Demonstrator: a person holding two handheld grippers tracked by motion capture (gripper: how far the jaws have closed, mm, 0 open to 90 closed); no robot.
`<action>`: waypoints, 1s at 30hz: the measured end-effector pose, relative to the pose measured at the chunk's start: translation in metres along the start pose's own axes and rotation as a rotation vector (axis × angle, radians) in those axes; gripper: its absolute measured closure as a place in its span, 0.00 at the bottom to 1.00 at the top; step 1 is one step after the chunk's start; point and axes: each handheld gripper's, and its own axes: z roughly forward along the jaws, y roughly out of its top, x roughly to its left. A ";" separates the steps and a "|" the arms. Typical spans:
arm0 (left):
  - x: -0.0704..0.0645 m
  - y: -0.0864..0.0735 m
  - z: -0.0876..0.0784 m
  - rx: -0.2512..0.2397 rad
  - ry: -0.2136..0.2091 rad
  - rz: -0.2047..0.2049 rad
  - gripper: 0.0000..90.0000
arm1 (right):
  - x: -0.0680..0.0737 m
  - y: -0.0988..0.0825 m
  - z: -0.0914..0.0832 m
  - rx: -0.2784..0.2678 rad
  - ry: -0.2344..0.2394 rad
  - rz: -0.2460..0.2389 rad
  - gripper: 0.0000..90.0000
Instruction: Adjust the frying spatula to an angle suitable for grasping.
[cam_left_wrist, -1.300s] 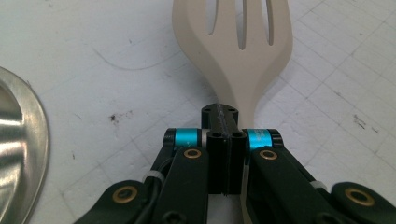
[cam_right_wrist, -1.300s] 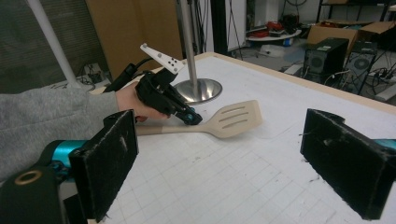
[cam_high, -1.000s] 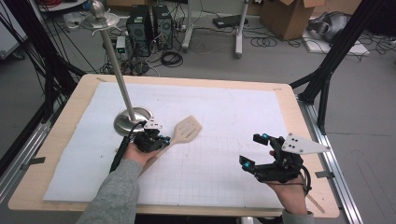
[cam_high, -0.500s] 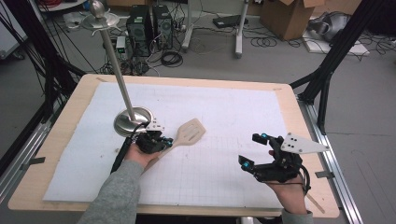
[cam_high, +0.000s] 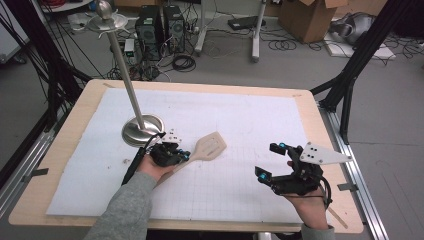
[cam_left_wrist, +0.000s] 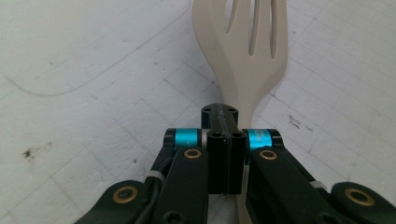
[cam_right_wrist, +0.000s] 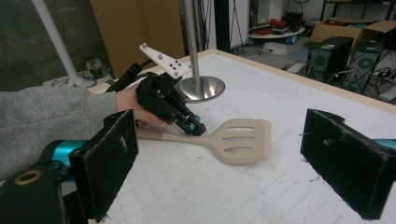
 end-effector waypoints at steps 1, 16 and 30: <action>-0.001 0.000 0.001 0.001 -0.009 0.011 1.00 | 0.000 0.000 0.000 0.000 0.001 0.001 0.11; -0.016 0.002 0.006 0.009 -0.093 0.061 1.00 | 0.000 -0.001 -0.001 -0.001 0.001 0.006 0.11; -0.019 0.006 -0.007 -0.041 -0.056 0.066 1.00 | 0.000 -0.003 -0.003 0.000 -0.004 0.008 0.11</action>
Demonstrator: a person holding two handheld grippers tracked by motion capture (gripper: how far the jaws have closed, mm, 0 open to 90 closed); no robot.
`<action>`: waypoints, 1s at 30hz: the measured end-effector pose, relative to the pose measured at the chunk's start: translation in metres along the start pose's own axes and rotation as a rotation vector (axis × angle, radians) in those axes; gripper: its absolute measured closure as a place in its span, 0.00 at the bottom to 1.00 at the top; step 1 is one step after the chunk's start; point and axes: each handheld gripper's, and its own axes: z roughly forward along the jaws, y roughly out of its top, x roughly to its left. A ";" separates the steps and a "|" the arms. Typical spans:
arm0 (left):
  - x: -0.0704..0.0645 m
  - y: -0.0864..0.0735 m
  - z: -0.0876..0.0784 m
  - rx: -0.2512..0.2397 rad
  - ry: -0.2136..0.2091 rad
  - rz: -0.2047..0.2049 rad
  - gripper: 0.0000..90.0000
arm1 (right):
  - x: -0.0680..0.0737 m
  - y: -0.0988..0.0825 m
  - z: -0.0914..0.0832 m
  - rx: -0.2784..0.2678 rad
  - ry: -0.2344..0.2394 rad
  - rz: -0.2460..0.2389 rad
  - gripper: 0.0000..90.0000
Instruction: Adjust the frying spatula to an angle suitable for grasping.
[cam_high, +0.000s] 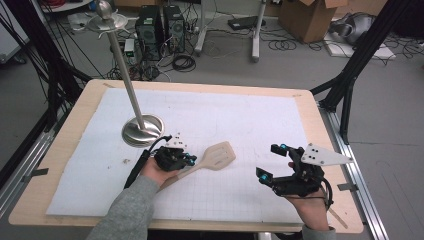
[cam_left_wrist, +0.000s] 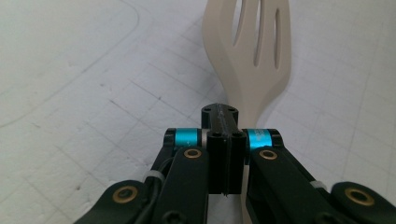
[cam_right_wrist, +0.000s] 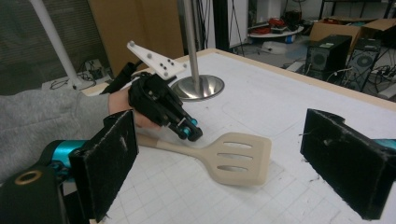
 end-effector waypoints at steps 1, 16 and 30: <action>0.000 0.001 -0.003 -0.005 0.000 -0.002 1.00 | 0.000 0.000 0.000 0.002 -0.001 0.003 0.11; -0.018 -0.038 -0.063 -0.138 0.017 -0.037 1.00 | 0.004 0.000 0.007 0.030 0.002 -0.011 0.11; -0.037 -0.067 -0.092 -0.155 0.071 -0.048 1.00 | 0.001 0.002 0.007 0.025 -0.004 -0.015 0.11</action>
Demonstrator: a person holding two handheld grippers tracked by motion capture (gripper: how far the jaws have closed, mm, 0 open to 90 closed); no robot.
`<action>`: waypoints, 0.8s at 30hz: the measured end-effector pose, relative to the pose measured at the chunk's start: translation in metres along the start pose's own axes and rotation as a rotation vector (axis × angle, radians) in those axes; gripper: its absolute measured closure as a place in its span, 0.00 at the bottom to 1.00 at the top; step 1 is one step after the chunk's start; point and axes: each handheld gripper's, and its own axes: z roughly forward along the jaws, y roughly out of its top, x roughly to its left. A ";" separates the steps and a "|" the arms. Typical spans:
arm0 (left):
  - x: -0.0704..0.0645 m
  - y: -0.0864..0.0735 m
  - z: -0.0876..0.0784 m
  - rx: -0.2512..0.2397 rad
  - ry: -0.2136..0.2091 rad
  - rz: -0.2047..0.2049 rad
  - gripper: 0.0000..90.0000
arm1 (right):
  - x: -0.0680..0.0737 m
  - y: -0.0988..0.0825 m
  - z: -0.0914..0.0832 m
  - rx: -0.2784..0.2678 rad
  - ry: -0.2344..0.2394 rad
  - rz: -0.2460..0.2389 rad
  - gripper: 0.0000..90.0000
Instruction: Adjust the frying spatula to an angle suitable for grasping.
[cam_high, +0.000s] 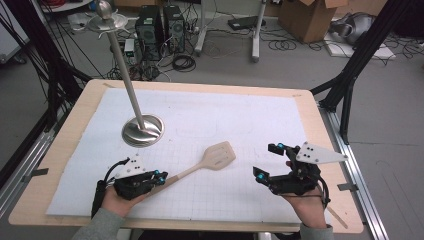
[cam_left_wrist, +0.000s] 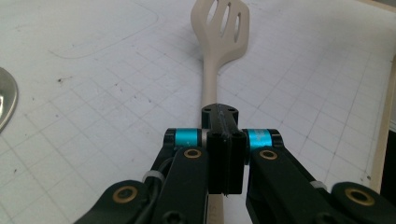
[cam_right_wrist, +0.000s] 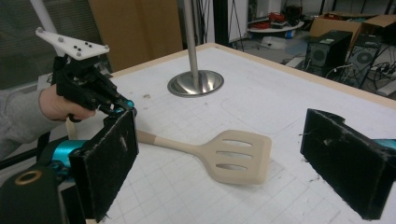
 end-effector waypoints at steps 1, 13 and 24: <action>-0.001 -0.002 -0.001 0.006 0.002 -0.001 1.00 | 0.000 0.000 -0.001 -0.003 0.000 0.002 0.11; -0.014 -0.016 0.003 0.081 0.000 0.026 1.00 | -0.001 0.003 -0.004 -0.017 0.009 -0.007 0.11; -0.016 -0.022 0.008 0.140 0.012 0.052 1.00 | 0.000 0.004 -0.007 -0.028 0.012 -0.008 0.11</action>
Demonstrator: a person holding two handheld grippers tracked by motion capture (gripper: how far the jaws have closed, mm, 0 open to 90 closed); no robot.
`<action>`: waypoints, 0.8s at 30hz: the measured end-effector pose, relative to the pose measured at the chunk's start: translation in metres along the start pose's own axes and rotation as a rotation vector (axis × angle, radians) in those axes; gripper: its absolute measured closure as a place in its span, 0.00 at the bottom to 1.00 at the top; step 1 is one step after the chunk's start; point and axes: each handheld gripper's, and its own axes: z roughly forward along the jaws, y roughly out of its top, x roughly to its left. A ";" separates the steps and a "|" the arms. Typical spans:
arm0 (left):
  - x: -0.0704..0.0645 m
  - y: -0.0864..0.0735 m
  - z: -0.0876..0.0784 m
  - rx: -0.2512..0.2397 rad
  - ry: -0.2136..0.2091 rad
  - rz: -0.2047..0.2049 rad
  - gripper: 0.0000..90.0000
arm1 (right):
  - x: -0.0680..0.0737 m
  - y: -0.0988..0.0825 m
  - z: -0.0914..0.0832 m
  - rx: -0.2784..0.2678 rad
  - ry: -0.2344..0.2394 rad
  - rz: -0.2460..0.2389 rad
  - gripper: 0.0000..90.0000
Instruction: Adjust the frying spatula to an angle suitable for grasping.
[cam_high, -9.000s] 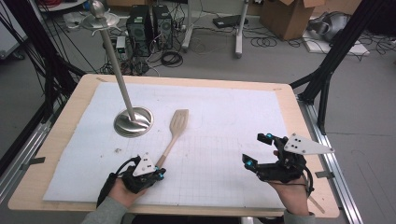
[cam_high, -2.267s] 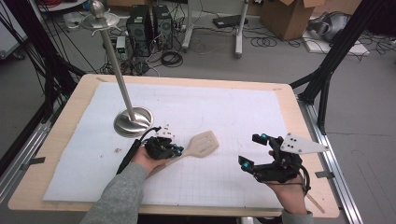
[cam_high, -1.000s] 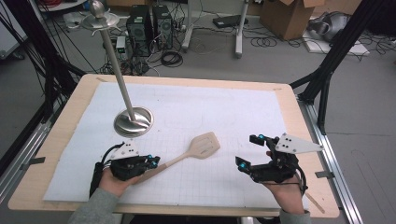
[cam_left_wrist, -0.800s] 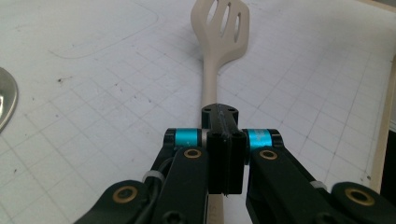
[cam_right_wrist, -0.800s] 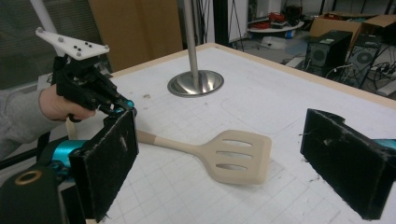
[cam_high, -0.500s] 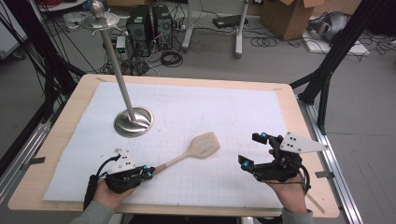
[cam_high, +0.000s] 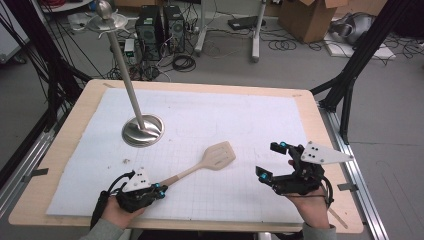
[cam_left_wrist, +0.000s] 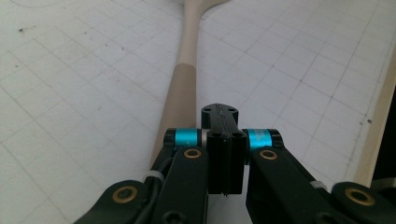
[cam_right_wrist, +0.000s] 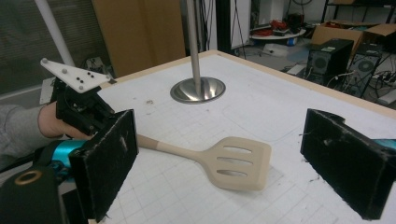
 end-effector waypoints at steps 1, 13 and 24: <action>0.000 -0.001 0.001 0.002 0.006 0.002 1.00 | 0.000 0.000 0.000 -0.002 0.001 0.004 0.11; 0.003 -0.003 0.001 0.013 0.014 0.014 1.00 | 0.002 0.000 0.001 0.005 0.006 0.000 0.11; 0.004 -0.002 0.001 0.021 0.014 0.035 1.00 | 0.002 -0.001 0.002 0.019 0.014 -0.003 0.11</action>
